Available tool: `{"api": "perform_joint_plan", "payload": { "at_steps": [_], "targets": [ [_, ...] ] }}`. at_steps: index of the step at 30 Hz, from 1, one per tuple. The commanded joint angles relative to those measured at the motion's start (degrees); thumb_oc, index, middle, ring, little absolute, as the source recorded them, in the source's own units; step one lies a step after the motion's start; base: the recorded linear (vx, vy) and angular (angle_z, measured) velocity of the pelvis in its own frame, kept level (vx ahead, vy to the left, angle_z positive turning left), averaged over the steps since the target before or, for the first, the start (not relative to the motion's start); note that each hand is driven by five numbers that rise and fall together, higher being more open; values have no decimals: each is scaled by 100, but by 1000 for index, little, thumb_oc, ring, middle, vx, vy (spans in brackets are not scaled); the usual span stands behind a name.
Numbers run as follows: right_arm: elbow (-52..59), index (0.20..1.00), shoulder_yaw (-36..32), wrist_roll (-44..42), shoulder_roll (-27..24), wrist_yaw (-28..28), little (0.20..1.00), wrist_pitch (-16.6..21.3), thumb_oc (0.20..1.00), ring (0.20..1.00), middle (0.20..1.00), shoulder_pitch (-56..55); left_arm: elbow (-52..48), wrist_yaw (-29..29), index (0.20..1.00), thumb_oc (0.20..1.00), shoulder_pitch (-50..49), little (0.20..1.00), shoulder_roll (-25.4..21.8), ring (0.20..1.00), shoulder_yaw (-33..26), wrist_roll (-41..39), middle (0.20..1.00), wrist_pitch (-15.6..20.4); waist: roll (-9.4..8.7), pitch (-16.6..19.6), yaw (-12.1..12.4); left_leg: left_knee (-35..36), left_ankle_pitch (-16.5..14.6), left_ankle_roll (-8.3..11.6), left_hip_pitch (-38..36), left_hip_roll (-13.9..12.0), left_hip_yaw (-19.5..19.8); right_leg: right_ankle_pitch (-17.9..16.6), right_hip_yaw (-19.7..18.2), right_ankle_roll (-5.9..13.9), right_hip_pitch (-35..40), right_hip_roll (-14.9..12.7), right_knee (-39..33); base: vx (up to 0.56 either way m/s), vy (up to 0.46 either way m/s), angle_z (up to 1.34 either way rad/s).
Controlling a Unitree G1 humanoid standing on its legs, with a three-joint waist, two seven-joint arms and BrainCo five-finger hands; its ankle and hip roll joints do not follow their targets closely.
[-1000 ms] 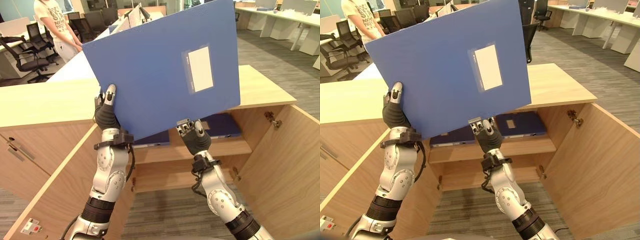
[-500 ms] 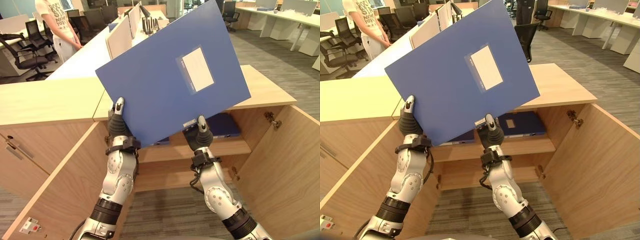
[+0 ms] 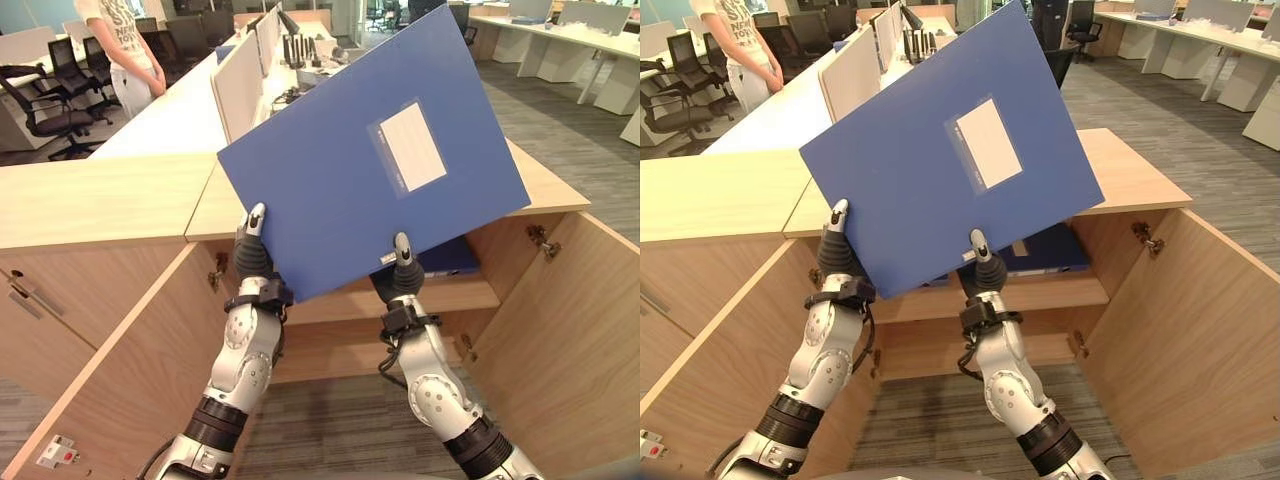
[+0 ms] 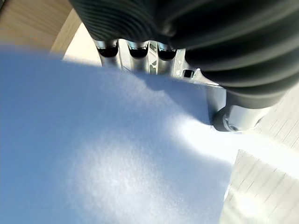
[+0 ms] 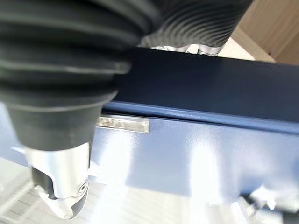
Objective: Put the empty folder in the office cabinet
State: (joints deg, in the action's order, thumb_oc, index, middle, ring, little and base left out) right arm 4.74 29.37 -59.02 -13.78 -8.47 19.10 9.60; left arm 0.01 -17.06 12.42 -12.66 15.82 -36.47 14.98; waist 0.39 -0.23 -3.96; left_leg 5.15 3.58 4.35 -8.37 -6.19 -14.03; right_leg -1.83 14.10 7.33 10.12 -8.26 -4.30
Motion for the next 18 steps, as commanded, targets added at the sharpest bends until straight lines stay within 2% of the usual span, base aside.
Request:
{"api": "perform_joint_plan", "payload": {
  "at_steps": [1,15,16,17,18],
  "targets": [
    [191,1000,-234,967,292,9,1000,-134,1000,1000,1000,425,15,354,200,200,321,200,-312,200,248,791,200,122,-189,137,70,-22,-297,292,-63,-343,412,137,-379,404,-345,-390,270,0,0,0],
    [-114,1000,-648,1440,236,-166,1000,-260,1000,1000,1000,54,-709,556,200,200,-81,200,-504,200,-88,844,200,202,-198,135,101,-30,-326,277,-85,-337,433,161,-355,404,-289,-383,263,0,0,0],
    [-152,476,-680,1440,237,-151,476,-264,476,476,476,28,-781,597,200,200,-110,200,-513,200,-105,795,200,213,-200,133,108,-31,-327,276,-81,-337,441,167,-349,402,-285,-380,266,0,0,0],
    [-161,200,-700,1411,254,-154,200,-251,200,200,200,10,-790,616,200,200,-128,200,-494,200,-95,749,200,199,-199,132,105,-29,-329,273,-86,-334,448,169,-342,401,-277,-379,267,0,0,0],
    [-142,200,-704,1381,272,-136,200,-238,200,200,200,-4,-783,623,200,200,-134,200,-482,200,-77,739,200,192,-200,131,102,-31,-333,270,-89,-329,450,171,-345,400,-278,-376,269,0,0,0]
  ]
}}
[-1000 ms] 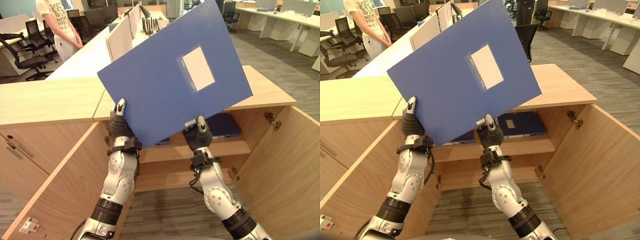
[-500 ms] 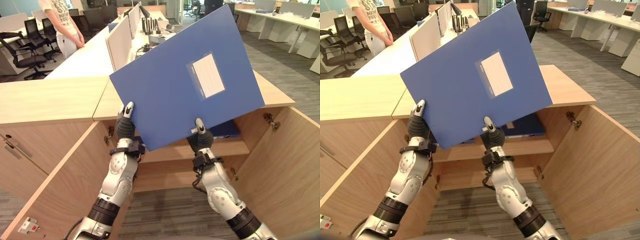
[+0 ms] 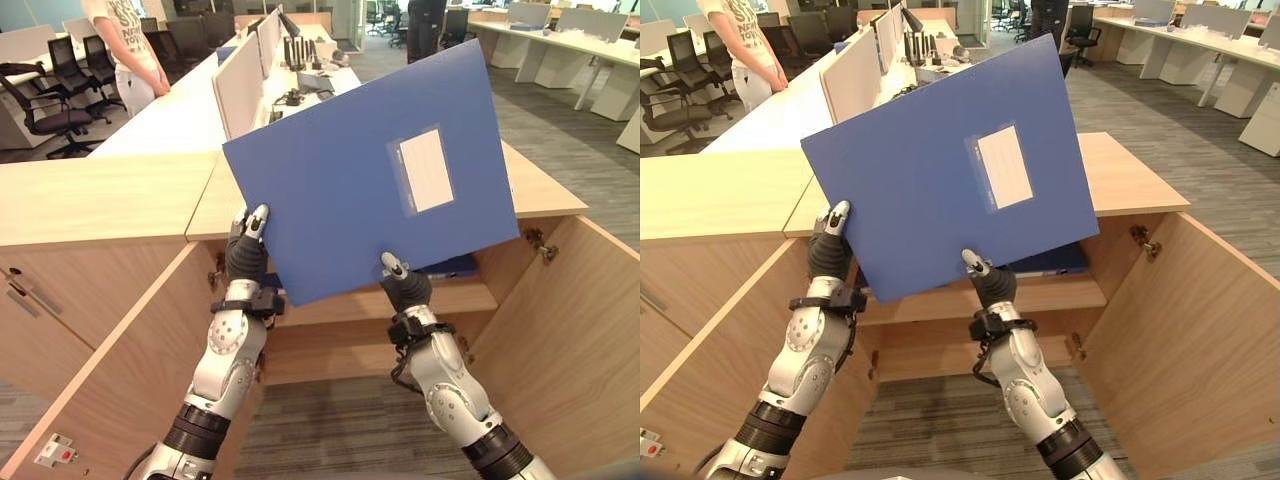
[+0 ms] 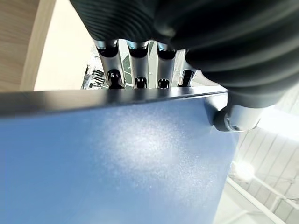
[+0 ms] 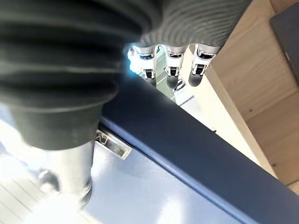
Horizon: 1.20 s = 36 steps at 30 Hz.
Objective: Put the empty folder in the office cabinet
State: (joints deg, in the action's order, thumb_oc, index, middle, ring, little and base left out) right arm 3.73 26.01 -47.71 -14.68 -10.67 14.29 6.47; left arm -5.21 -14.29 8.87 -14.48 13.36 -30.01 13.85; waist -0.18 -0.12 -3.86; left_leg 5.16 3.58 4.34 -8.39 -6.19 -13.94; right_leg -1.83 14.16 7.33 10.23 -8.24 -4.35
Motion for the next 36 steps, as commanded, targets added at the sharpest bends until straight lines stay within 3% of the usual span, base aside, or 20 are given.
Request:
{"api": "perform_joint_plan", "payload": {
  "at_steps": [1,20,21,29,33,36],
  "targets": [
    [-35,200,-364,235,372,91,200,259,200,200,200,302,-253,354,200,200,209,200,-288,200,180,81,200,308,-146,120,92,-33,-333,269,-87,-329,443,174,-350,399,-289,-377,276,0,0,0],
    [195,200,-450,64,399,223,200,393,200,200,200,408,265,457,200,200,12,200,-145,200,235,-245,200,137,-131,102,108,-37,-300,265,-62,-332,445,153,-356,396,-327,-364,282,0,0,0],
    [225,200,-508,173,345,260,200,370,200,200,200,379,319,490,1000,1000,-47,1000,-167,1000,195,-271,1000,111,-128,98,108,-35,-295,266,-59,-335,444,147,-354,400,-330,-363,274,0,0,0],
    [126,200,-1515,1222,-381,642,200,130,200,200,200,-407,801,1052,1000,1000,-667,1000,-566,1000,-563,101,1000,-22,-112,83,104,-19,-288,273,-44,-342,440,114,-336,424,-340,-347,220,0,0,0],
    [-115,200,-1898,1203,-424,902,200,68,200,200,200,-870,1205,1363,1000,1000,-1012,1000,-730,1000,-849,330,1000,-54,-105,81,95,-17,-277,284,-19,-350,440,102,-333,438,-351,-345,200,0,0,0],
    [-633,200,-2212,936,-286,1125,200,17,200,200,200,-1410,2057,1570,1000,1000,-1405,1000,-810,1000,-1119,530,1000,-85,-93,28,68,-16,-250,304,11,-351,428,87,-324,457,-391,-337,199,0,0,0]
  ]
}}
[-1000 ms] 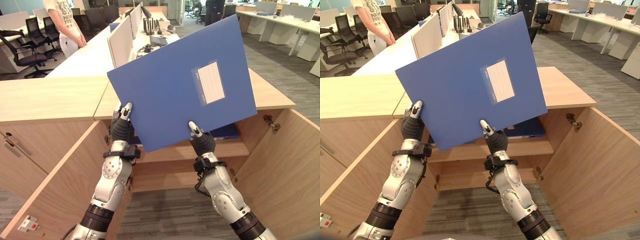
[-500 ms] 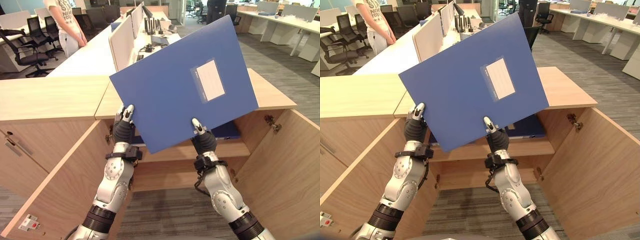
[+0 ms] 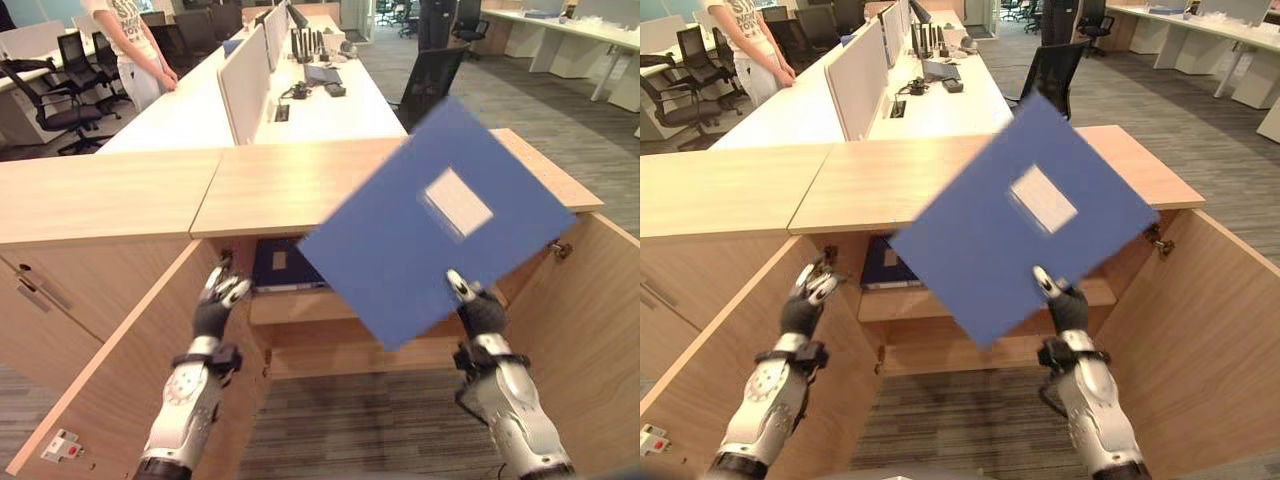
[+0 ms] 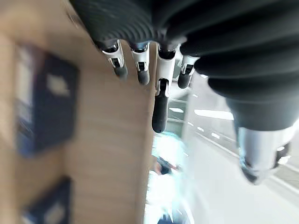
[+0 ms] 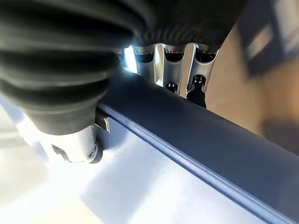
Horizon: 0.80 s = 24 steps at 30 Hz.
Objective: Put the empty folder in the office cabinet
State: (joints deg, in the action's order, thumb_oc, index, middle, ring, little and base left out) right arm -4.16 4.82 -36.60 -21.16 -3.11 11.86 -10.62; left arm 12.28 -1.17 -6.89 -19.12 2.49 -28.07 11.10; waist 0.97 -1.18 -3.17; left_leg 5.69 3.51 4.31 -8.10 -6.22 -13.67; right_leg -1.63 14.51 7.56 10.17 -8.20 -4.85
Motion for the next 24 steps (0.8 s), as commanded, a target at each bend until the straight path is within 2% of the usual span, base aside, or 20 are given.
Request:
{"api": "perform_joint_plan", "payload": {
  "at_steps": [1,6,7,13,14,15,17,18,19,24],
  "targets": [
    [62,200,-149,-212,387,421,200,247,200,200,200,193,474,307,1000,1000,92,1000,-354,1000,-76,342,1000,191,-205,123,-6,-69,-233,314,-3,-348,398,67,-363,439,-403,-339,255,0,0,0],
    [-845,200,-392,-445,621,519,200,193,200,200,200,-252,1331,427,1000,1000,-228,1000,-420,1000,-15,1047,1000,201,-159,51,-54,-69,-199,335,68,-358,366,49,-378,455,-497,-327,258,-7,-3,0],
    [-1277,200,-409,-358,634,561,200,160,200,200,200,-375,1723,504,1000,1000,-330,1000,-443,1000,106,1423,1000,186,-135,20,-84,-69,-188,344,85,-363,350,43,-400,461,-520,-327,251,0,0,0],
    [-2515,200,-291,-58,641,542,200,106,200,200,200,-339,2700,562,1000,1000,-359,1000,-254,1000,440,1955,1000,165,-67,-60,-136,-75,-172,360,119,-375,278,20,-440,465,-586,-316,235,-24,-11,-6],
    [-2515,200,-291,-58,641,542,200,106,200,200,200,-339,2700,562,1000,1000,-359,1000,-254,1000,440,1955,1000,165,-67,-60,-136,-75,-172,360,119,-375,278,20,-440,465,-586,-316,235,-53,-2,-12],
    [-2993,200,-179,-59,701,501,200,74,200,200,200,-230,3208,524,1000,1000,-282,1000,-94,1000,555,2051,1000,121,-35,-108,-159,-79,-164,365,134,-387,231,1,-464,469,-636,-309,218,-46,-3,-11],
    [-3399,200,-88,-100,745,488,200,49,200,200,200,-119,3551,462,1000,1000,-194,1000,40,1000,634,2081,1000,109,-11,-130,-168,-80,-161,366,139,-390,194,-6,-489,463,-669,-289,200,-32,-7,-14],
    [-3805,200,-41,-215,805,484,200,40,200,200,200,-4,3830,457,1000,1000,-98,1000,146,1000,755,2152,1000,102,9,-136,-179,-80,-157,374,136,-398,162,1,-498,455,-666,-279,182,7,-27,-16],
    [-4318,200,-93,-710,933,563,200,2,200,200,200,159,4093,433,1000,1000,61,1000,279,1000,898,2124,1000,77,52,-151,-205,-78,-142,400,160,-403,180,11,-511,447,-656,-273,148,14,-28,-11],
    [-4776,200,-99,-1022,975,583,200,-8,200,200,200,401,4211,427,1000,1000,176,1000,368,1000,1004,2045,1000,80,102,-170,-225,-73,-129,422,168,-411,190,18,-523,428,-650,-257,117,3,-15,0]
  ]
}}
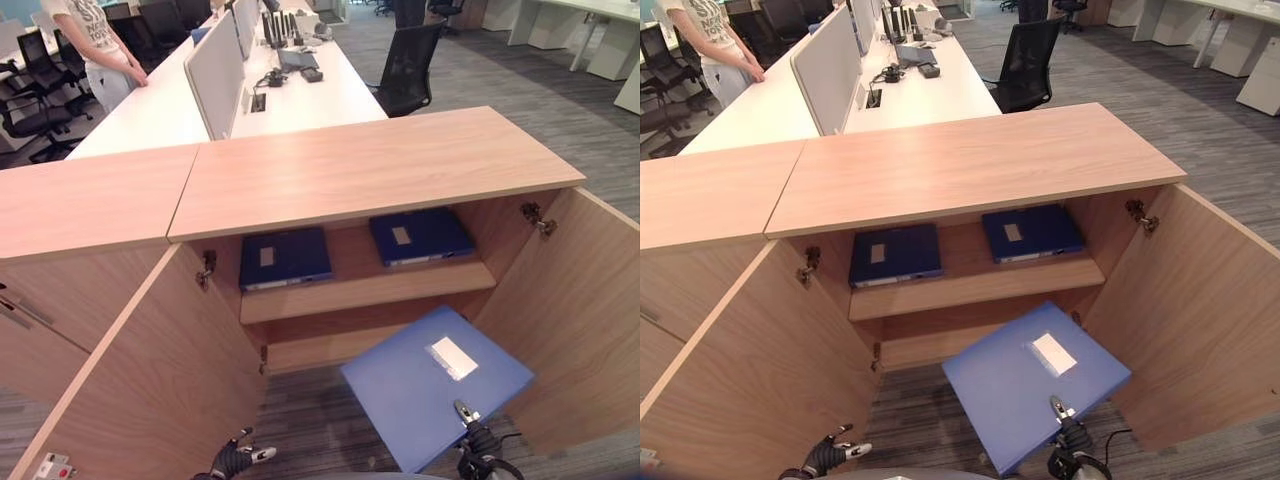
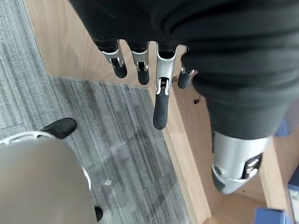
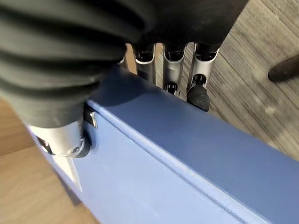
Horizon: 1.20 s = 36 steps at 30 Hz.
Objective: Put the empty folder in the office cabinet
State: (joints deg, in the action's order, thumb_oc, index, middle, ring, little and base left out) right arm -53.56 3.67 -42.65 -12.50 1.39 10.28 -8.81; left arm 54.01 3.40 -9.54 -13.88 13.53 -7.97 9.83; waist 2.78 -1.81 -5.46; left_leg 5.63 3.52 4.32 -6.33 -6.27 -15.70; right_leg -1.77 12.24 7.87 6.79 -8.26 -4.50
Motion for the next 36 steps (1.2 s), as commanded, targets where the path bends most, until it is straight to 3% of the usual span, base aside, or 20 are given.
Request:
{"api": "perform_joint_plan", "payload": {
  "at_steps": [1,7,11,14,15,17,19,20,21,25,26,30,33,34,35,36],
  "targets": [
    [37,200,-5,-521,107,122,200,164,200,200,200,318,154,-59,1000,1000,512,1000,-124,1000,-24,59,1000,222,-39,-128,-13,-73,-126,439,-2,-413,402,49,-318,382,-316,-236,77,4,-56,1],
    [-187,200,-51,-743,33,57,200,226,200,200,200,589,242,-84,1000,1000,617,1000,-61,1000,171,99,1000,204,137,-158,-35,-139,-88,526,-25,-534,424,163,-407,297,-290,-130,72,18,-62,2],
    [-159,200,-37,-835,26,74,200,238,200,200,200,645,257,-83,1000,1000,651,1000,-59,1000,182,37,1000,196,144,-219,-32,-418,-124,569,40,-644,459,261,-469,227,-288,-56,158,0,-99,0],
    [-102,200,-9,-916,0,70,200,276,200,200,200,647,185,-62,1000,1000,724,1000,-78,1000,231,-70,1000,157,79,-438,48,-1293,-46,642,484,-835,640,486,-413,15,-203,86,318,-31,-167,10],
    [-56,200,16,-888,-26,50,200,280,200,200,200,634,151,-66,1000,1000,746,1000,-83,1000,249,-102,1000,130,-13,-571,56,-1967,224,674,873,-878,752,543,-326,-112,-97,95,342,24,-155,16],
    [-6,200,79,-781,-75,28,200,228,200,200,200,630,241,-86,1000,1000,815,1000,-68,1000,233,-95,1000,113,-125,-644,119,-2148,100,553,1259,-547,883,581,-261,-169,32,62,314,94,-105,40],
    [36,200,129,-667,-129,40,200,196,200,200,200,652,329,-64,1000,1000,827,1000,-36,1000,263,-58,1000,91,-181,-613,251,-1813,-58,378,1519,3,1097,566,-300,-169,63,127,231,167,-47,11],
    [27,200,164,-628,-126,51,200,190,200,200,200,673,454,-60,1000,1000,844,1000,-25,1000,259,-23,1000,84,-176,-606,315,-1604,28,347,1615,182,1214,574,-313,-168,96,200,190,205,-50,-18],
    [69,200,244,-589,-136,41,200,194,200,200,200,755,553,-78,1000,1000,876,1000,-28,1000,264,14,1000,61,-164,-647,445,-1346,311,340,1998,394,1337,585,-390,-168,169,341,98,144,-36,-21],
    [23,200,318,-557,-102,35,200,192,200,200,200,839,697,-109,1000,1000,875,1000,-45,1000,241,91,1000,60,-194,-660,562,-1288,465,313,2232,494,1286,662,-495,-184,242,439,62,143,-16,-37],
    [-24,200,414,-455,-34,51,200,139,200,200,200,882,894,-111,1000,1000,792,1000,-60,1000,144,181,1000,9,-195,-574,637,-1132,438,216,2084,464,1277,788,-605,-197,331,542,88,327,80,-66],
    [-163,200,573,-228,70,69,200,26,200,200,200,998,986,-151,1000,1000,665,1000,-140,1000,49,250,1000,-27,-306,-395,714,-790,340,-15,1588,451,1208,1012,-766,-145,376,501,474,253,67,-88],
    [-173,200,609,-210,100,87,200,8,200,200,200,1021,992,-164,1000,1000,657,1000,-175,1000,35,263,1000,-38,-342,-392,741,-753,302,-63,1504,443,1137,1053,-804,-121,304,475,676,140,49,-27],
    [-254,200,644,-165,144,106,200,-19,200,200,200,1121,942,-171,1000,1000,689,1000,-235,1000,30,241,1000,-36,-361,-413,775,-714,194,-155,1383,413,1040,1097,-793,-3,0,482,1219,73,36,-4],
    [-255,200,644,-165,144,106,200,-19,200,200,200,1121,942,-170,1000,1000,689,1000,-235,1000,30,241,1000,-36,-361,-412,777,-714,194,-155,1384,412,1038,1099,-796,-3,-4,482,1223,132,66,-24],
    [-267,200,720,-45,218,109,200,-71,200,200,200,1232,852,-218,1000,1000,712,1000,-314,1000,-37,142,1000,-55,-252,-529,783,-661,33,-279,1129,271,922,805,-401,469,-773,406,2438,82,44,-45]
  ]
}}
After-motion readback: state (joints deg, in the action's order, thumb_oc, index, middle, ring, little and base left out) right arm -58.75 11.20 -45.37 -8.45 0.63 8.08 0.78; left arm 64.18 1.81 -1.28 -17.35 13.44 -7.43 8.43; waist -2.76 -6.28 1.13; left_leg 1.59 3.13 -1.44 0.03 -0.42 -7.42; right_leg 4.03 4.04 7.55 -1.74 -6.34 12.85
